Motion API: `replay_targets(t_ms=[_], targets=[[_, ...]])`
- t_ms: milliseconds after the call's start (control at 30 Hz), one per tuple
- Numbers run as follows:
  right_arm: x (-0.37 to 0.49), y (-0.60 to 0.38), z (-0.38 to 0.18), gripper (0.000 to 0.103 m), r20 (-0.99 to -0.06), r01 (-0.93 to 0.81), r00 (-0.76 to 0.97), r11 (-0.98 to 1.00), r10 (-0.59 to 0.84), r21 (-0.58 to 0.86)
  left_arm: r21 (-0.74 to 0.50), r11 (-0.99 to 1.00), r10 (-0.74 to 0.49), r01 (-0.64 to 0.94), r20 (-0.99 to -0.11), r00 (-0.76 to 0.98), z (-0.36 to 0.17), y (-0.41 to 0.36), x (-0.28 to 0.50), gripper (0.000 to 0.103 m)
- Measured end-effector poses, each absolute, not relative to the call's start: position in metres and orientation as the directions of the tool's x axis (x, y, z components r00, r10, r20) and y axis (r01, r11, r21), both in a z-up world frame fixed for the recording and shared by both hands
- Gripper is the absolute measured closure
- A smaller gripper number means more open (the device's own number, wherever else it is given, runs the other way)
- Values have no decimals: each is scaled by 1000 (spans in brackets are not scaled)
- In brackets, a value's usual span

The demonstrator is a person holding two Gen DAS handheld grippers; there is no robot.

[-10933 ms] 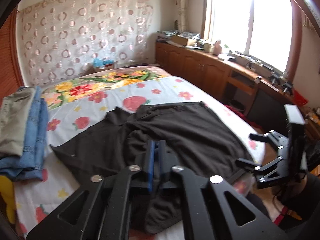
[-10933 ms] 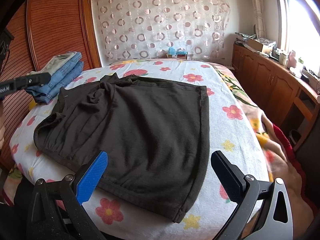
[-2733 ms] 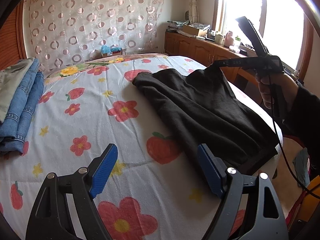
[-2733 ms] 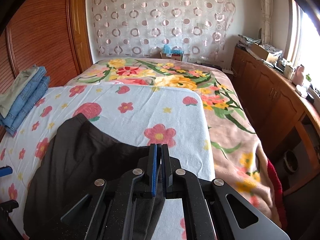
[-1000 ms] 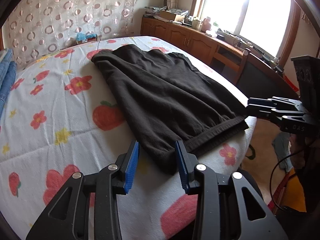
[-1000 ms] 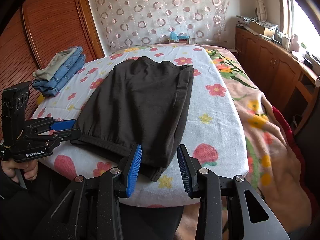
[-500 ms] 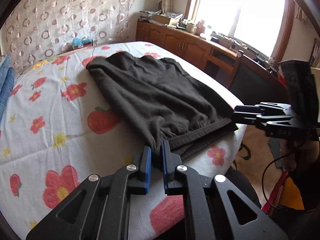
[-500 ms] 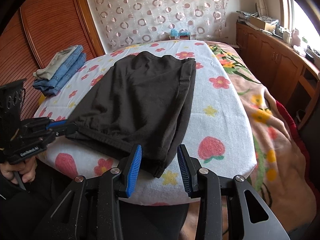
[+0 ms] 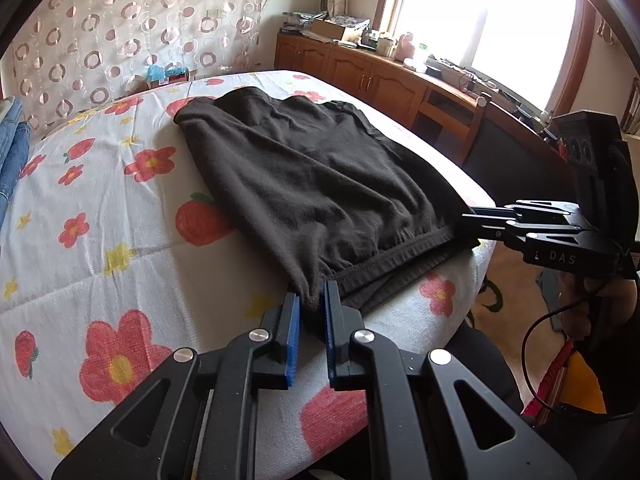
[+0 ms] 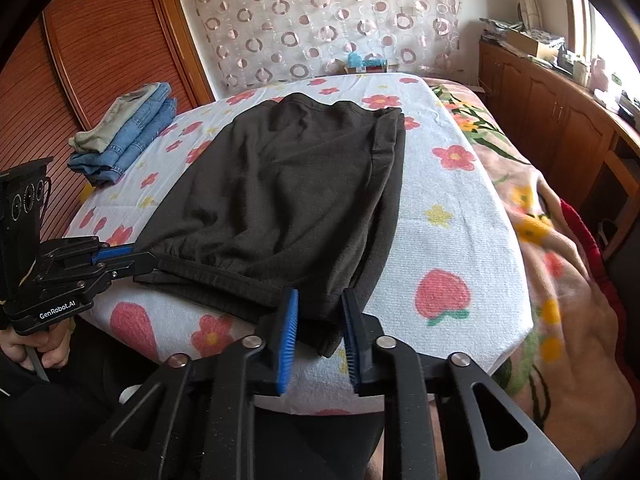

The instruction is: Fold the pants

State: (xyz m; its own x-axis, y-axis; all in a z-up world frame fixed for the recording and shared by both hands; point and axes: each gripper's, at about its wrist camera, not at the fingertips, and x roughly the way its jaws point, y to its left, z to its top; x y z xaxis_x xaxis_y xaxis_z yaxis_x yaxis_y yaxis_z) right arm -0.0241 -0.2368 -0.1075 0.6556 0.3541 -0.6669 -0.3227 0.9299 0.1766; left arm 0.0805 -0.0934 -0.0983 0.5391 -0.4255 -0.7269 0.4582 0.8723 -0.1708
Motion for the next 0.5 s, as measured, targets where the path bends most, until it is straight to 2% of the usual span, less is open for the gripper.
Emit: replay_targets(t_ms=[67,133,200,267,467,500], targets=[[-25,-237,-105,94,-662,-327,658,928,359,178,-175,871,-428,458,-726,538,-97,-93,81,89],[-27,-237,-101,96,-650,-339,665,924,369,177,-179,869,-435,461,-720,541,-93,-93,81,84],[-31,-238,-98,96,-642,-338,675,926,364,169,-174,872,-432,458,-714,551,-91,-91,82,62],[-34,-238,-97,96,-644,-340,673,925,364,168,-174,881,-424,440,-703,571,-89,-88,82,53],[-34,-238,-104,96,-658,-325,670,933,344,157,-208,882,-440,424,-686,580,-87,-80,85,54],[-35,-236,-104,92,-656,-328,674,933,340,147,-216,877,-449,430,-688,570,-88,-80,85,62]])
